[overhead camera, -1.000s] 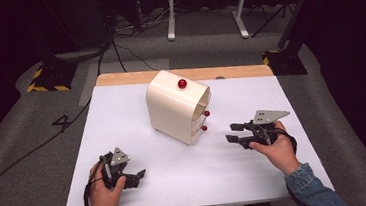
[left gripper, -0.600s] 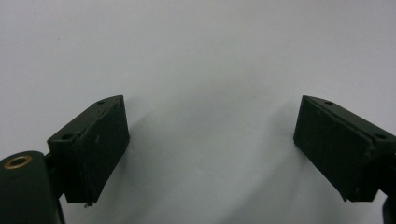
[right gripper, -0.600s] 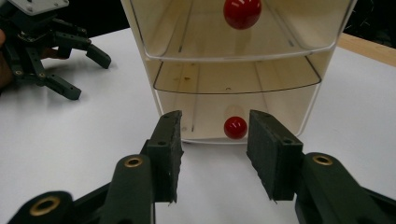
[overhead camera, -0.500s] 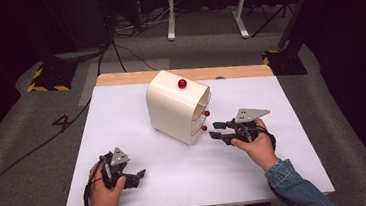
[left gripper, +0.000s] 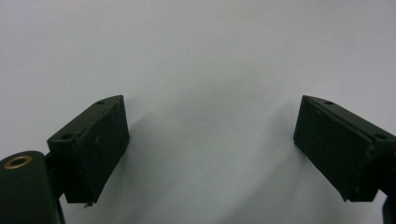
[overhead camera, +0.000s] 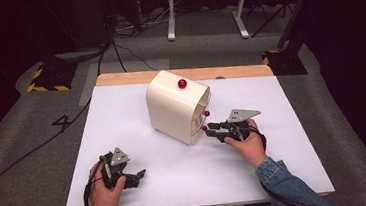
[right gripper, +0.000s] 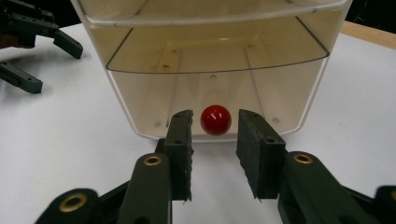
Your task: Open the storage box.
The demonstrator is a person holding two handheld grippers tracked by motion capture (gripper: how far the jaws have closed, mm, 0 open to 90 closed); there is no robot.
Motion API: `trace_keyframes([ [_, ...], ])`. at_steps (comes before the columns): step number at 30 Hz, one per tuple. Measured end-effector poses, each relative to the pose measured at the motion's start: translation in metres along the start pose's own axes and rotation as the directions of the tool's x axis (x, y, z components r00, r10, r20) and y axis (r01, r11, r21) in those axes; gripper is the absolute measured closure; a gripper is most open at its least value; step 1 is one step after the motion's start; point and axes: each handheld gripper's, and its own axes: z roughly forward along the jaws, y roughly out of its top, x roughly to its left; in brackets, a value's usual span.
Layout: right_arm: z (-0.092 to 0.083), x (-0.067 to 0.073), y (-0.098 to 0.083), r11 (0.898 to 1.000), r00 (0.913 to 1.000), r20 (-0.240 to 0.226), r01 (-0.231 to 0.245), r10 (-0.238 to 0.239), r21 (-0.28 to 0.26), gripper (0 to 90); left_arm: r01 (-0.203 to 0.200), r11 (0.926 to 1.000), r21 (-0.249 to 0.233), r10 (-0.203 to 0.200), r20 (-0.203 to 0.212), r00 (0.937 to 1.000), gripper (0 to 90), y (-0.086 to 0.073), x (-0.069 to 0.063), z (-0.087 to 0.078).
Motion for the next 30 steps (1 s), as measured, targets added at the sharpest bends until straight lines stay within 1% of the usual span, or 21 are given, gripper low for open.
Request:
trace_keyframes([
  [3,0.005,-0.002,0.001,1.000,1.0000,-0.008,0.003,-0.003,-0.011,70.7,0.001,1.0000,-0.001,-0.001,-0.002,1.0000,10.6,0.000,0.000,0.000],
  [6,0.009,-0.002,-0.001,1.000,0.9999,-0.011,0.003,-0.003,-0.005,73.6,0.000,1.0000,0.000,0.000,0.001,1.0000,10.7,0.000,0.000,0.000],
  [8,0.009,-0.003,-0.003,1.000,0.9999,-0.013,0.000,0.000,-0.011,73.7,0.001,1.0000,0.000,-0.001,0.001,1.0000,10.7,0.000,0.000,0.000],
  [13,0.009,-0.001,-0.003,1.000,0.9998,-0.007,0.016,-0.016,-0.012,74.2,0.002,1.0000,-0.001,-0.002,0.000,1.0000,10.7,0.000,0.000,0.000],
  [18,0.005,0.000,-0.002,1.000,0.9998,0.002,0.020,-0.020,-0.003,74.3,0.000,1.0000,-0.001,0.000,-0.001,1.0000,10.6,0.000,0.000,0.000],
  [21,-0.005,0.002,-0.002,0.999,0.9994,0.010,0.033,-0.033,0.000,74.3,0.003,1.0000,0.000,-0.003,0.003,1.0000,10.7,0.000,0.000,0.000],
  [23,-0.011,0.003,-0.003,0.999,0.9993,0.014,0.034,-0.034,0.003,74.3,0.002,1.0000,0.000,-0.002,0.002,1.0000,10.7,0.000,0.000,0.000],
  [25,-0.017,0.003,-0.005,1.000,0.9995,0.017,0.028,-0.028,0.001,74.3,0.000,1.0000,0.000,0.000,-0.001,1.0000,10.6,0.000,0.000,0.000],
  [26,-0.017,0.003,-0.005,1.000,0.9995,0.017,0.028,-0.028,0.001,74.3,0.000,1.0000,0.000,0.000,-0.001,1.0000,10.6,0.000,0.000,0.000],
  [30,-0.031,0.005,-0.009,1.000,0.9996,0.024,0.016,-0.016,-0.004,74.3,0.000,1.0000,0.001,0.000,0.000,1.0000,10.6,0.000,0.000,0.000],
])
